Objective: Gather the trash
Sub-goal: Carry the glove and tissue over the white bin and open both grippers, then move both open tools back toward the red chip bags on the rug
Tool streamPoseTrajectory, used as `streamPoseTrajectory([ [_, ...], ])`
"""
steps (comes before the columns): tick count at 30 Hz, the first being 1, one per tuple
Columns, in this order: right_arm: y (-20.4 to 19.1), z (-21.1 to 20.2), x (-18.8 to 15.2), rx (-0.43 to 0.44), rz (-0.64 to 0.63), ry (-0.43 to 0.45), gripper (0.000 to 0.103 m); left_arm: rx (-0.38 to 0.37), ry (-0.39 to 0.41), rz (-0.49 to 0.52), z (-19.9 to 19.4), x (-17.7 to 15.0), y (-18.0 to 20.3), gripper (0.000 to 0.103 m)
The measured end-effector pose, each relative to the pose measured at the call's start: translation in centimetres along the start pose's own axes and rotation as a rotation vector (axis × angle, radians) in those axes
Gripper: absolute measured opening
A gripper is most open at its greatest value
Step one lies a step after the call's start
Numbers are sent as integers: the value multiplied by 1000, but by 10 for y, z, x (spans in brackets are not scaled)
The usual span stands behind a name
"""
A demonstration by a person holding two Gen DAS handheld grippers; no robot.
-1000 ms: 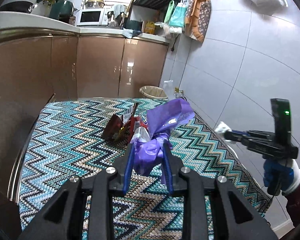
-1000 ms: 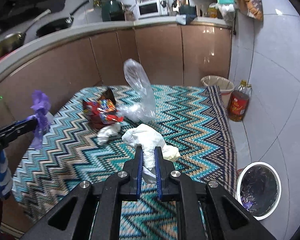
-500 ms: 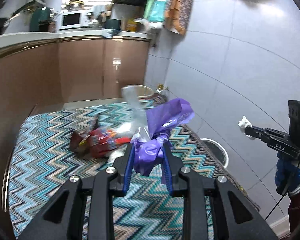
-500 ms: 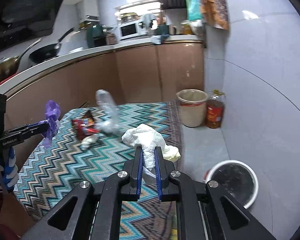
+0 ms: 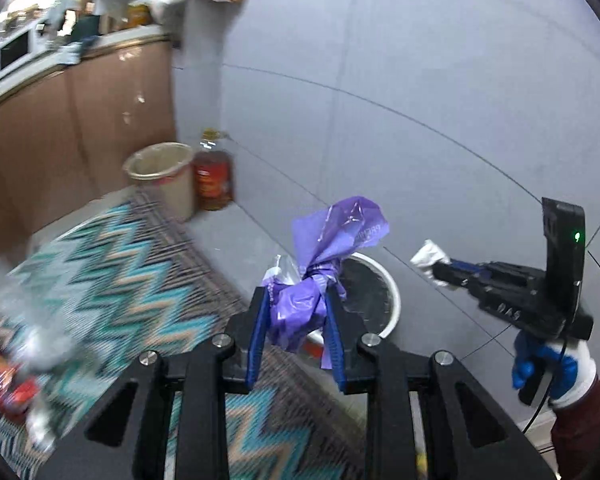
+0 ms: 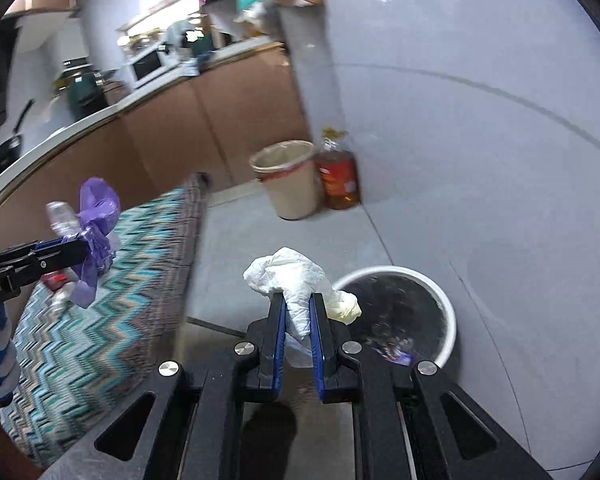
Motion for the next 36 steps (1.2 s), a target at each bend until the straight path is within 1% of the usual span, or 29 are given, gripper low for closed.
streamPoseTrajectory([
  [6,46,49,3,-54,45,-58,14,-52,-64,3,90,30,24,28],
  [8,57,63,5,-67,60,-70,15,-69,-78,-2,111,37,26,28],
  [10,64,74,7,-80,68,-78,18,-81,-86,-10,128,41,26,32],
  [12,71,83,8,-90,81,-85,21,-97,-88,-24,142,45,25,46],
  [15,80,92,7,-98,94,-93,26,-116,-85,-44,157,51,25,49],
  [19,88,95,4,-105,100,-102,27,-133,-86,-61,161,52,25,49],
  [22,93,95,2,-108,105,-104,30,-135,-87,-61,157,51,27,49],
  [25,95,87,3,-107,117,-97,30,-135,-82,-57,150,52,24,49],
  [27,94,79,9,-103,118,-82,30,-122,-76,-53,143,52,21,49],
  [28,92,75,13,-103,116,-75,30,-116,-70,-53,136,53,19,49],
  [31,87,44,26,-107,89,-32,30,-78,-38,-53,110,55,10,49],
  [32,84,38,30,-110,83,-21,30,-65,-25,-49,98,56,7,49],
  [35,77,-2,48,-116,66,39,31,-29,12,-41,62,57,-7,49],
  [36,75,-14,53,-117,63,57,32,-16,27,-43,46,57,-13,49],
])
Point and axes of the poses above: each gripper's, at about its wrist camera, not at the fingertips, and z roughly the way its jaws point, y to its right, x to its top, the point moved 9 cm from there along z, roughly the way its jaws point, and after that the axes turned 12 degrees about -x, right-handed, at the moved point
